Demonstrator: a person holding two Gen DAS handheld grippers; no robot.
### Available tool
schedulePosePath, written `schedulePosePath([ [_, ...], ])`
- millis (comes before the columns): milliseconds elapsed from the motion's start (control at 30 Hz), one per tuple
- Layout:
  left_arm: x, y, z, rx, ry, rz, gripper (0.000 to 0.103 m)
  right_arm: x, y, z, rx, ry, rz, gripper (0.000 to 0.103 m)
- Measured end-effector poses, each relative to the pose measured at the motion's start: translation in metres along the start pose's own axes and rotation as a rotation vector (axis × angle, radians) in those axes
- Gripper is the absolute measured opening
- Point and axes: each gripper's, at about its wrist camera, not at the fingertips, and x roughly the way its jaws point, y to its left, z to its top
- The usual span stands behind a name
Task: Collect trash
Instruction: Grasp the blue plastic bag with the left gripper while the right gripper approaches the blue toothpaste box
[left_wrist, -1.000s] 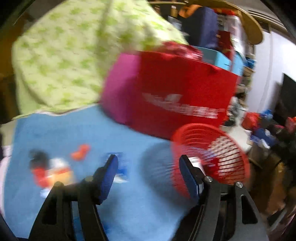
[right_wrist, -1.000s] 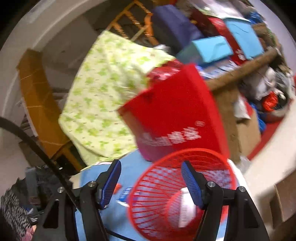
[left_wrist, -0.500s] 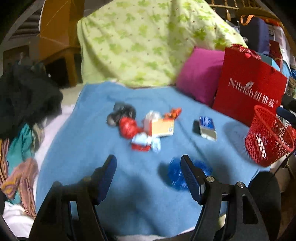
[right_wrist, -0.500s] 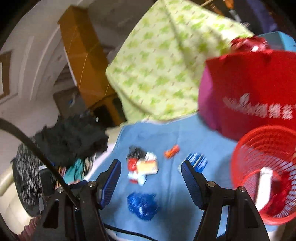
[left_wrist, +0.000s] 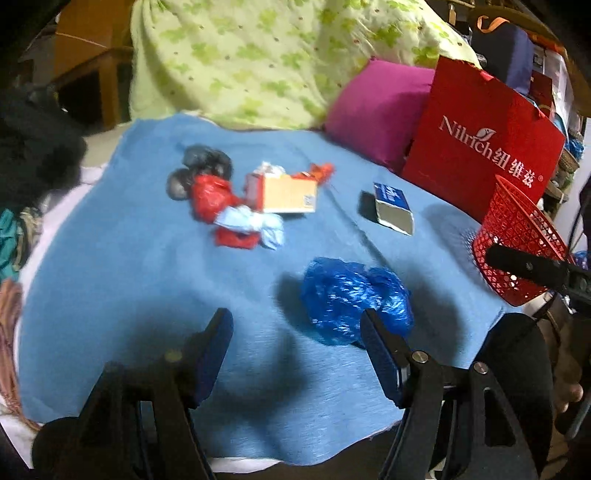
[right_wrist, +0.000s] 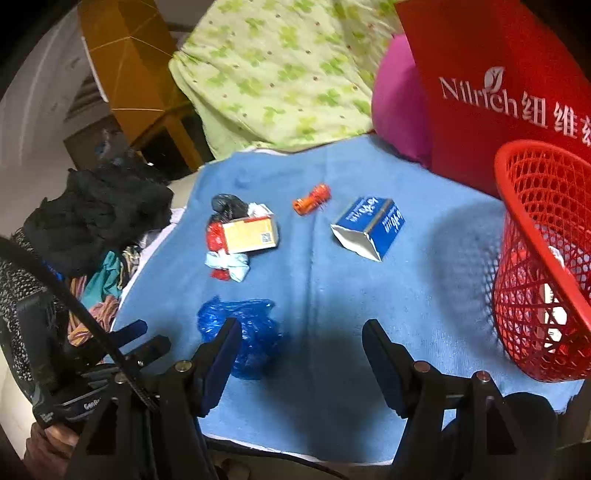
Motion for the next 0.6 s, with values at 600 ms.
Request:
schedulePosePath([
  [600, 0.071, -0.037, 0.009, 0.036, 0.068, -0.173, 0.081, 0.156, -0.064, 0.122, 0.415, 0.265, -0.207, 0.074],
])
